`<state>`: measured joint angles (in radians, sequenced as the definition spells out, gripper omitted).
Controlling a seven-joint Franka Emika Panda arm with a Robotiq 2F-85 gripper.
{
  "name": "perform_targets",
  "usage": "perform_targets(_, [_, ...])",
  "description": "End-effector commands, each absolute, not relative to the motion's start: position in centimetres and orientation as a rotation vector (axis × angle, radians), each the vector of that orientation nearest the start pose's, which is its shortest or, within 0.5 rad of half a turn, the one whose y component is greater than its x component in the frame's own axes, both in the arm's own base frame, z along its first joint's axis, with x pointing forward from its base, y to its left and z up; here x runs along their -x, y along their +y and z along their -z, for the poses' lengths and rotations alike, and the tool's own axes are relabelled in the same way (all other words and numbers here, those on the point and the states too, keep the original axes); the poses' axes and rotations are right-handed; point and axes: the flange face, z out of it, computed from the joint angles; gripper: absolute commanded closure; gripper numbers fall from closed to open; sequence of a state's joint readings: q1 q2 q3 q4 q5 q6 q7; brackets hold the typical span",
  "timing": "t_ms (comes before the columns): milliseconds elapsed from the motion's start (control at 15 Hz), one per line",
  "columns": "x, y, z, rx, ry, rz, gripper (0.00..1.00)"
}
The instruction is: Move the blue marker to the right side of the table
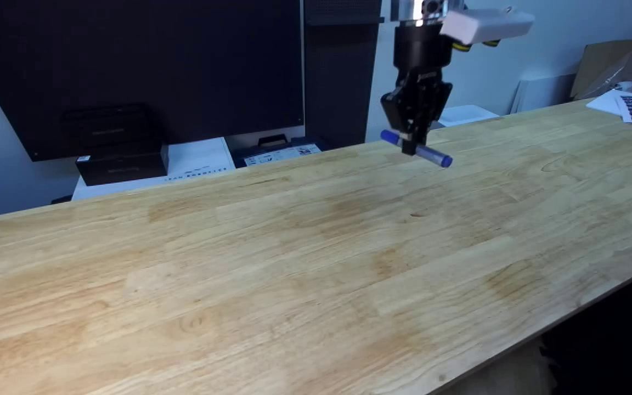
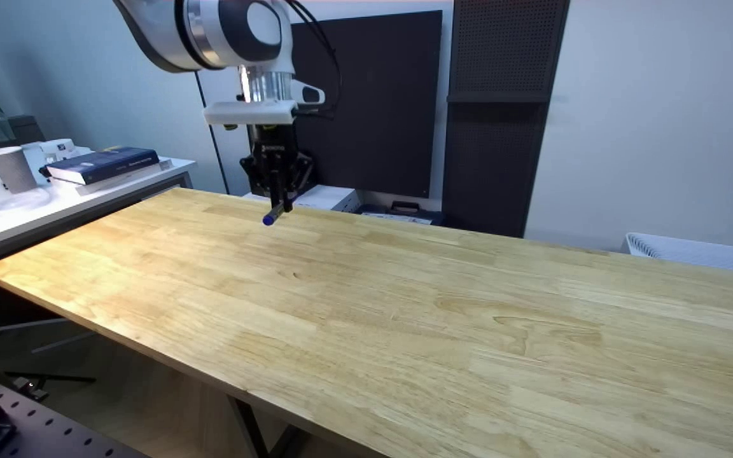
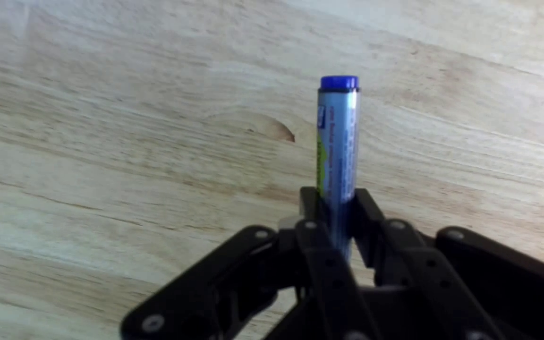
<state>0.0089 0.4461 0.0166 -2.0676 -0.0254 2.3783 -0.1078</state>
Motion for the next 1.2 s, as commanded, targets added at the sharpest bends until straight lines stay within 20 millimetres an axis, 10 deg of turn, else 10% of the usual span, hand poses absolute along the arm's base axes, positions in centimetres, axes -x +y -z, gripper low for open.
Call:
perform_targets(0, [-53.3, -4.0, -25.5, 3.111, -0.107, -0.163, 0.95])
perform_targets(267, [-50.7, -12.8, -27.3, 3.127, -0.001, -0.096, 0.95])
perform_targets(533, [-49.8, -19.9, -24.8, 3.102, 0.053, -0.126, 0.95])
perform_targets(1133, [-51.6, -25.2, -13.7, 3.045, -0.028, -0.299, 0.95])
